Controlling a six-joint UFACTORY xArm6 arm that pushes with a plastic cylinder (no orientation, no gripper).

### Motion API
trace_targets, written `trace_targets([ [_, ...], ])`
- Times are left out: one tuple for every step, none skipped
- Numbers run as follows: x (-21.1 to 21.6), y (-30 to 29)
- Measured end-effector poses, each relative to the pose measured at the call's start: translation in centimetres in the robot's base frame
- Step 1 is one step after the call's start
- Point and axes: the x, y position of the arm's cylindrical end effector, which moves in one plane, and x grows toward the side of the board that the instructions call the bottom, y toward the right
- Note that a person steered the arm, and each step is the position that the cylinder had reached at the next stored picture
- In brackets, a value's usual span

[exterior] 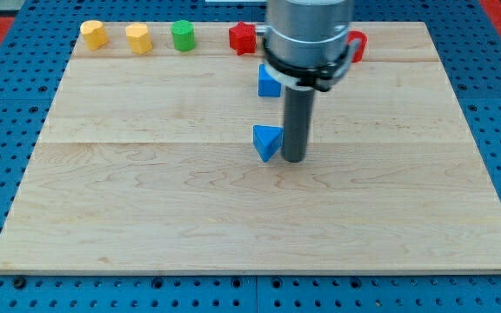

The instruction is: Move the blue cube vertically below the green star

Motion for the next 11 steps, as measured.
trace_targets([
  [-0.8,9.7],
  [-4.6,13.7],
  [-8.0,13.3],
  [-10.1,11.3],
  [-10.6,3.2],
  [-11.2,-3.9],
  [-10.3,-3.9],
  [-11.2,-10.5],
  [-15.8,-14.1],
  [-18.3,-12.9],
  [-17.0,-10.9],
])
